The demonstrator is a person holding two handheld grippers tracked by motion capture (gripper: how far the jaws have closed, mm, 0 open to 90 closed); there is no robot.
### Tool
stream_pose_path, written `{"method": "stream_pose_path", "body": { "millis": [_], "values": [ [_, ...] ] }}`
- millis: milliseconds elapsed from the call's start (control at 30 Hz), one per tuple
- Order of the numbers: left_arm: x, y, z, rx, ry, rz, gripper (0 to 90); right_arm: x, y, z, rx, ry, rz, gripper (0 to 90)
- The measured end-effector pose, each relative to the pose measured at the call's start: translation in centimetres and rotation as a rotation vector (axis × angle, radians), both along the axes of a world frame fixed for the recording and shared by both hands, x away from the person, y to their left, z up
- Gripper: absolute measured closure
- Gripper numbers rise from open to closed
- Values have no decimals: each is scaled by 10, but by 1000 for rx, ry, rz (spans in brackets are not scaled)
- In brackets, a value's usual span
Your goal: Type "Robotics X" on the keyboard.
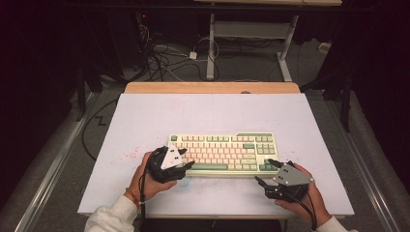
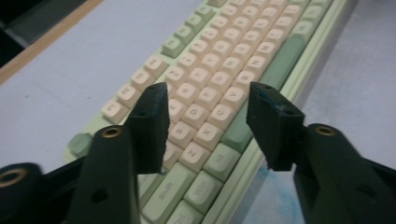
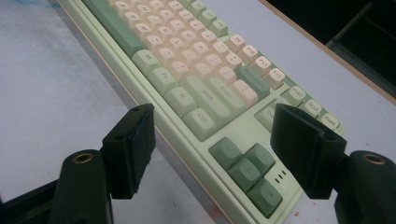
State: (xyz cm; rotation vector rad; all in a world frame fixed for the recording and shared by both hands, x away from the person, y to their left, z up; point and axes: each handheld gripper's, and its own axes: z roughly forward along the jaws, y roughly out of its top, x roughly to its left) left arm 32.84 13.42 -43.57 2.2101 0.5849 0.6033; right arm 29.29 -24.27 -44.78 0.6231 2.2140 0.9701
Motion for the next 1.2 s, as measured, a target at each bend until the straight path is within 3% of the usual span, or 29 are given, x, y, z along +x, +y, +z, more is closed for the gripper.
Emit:
{"method": "stream_pose_path", "body": {
  "millis": [133, 267, 767, 967, 1200],
  "values": [
    [-2, 8, -1, -2, -18, 26, 298, 1, -1, 0, 5, 2, -8, 318],
    [-5, 17, -3, -2, -34, 42, 221, 2, -3, 1, 15, 7, -16, 323],
    [-21, 43, -16, 13, -15, 82, 195, 5, -7, 4, 38, 17, -39, 383],
    [-25, 51, -21, -5, 8, 104, 195, 7, -10, 9, 47, 25, -43, 472],
    [-31, 55, -26, 20, 27, 112, 195, 11, -13, 18, 66, 61, -21, 703]
  ]
}}
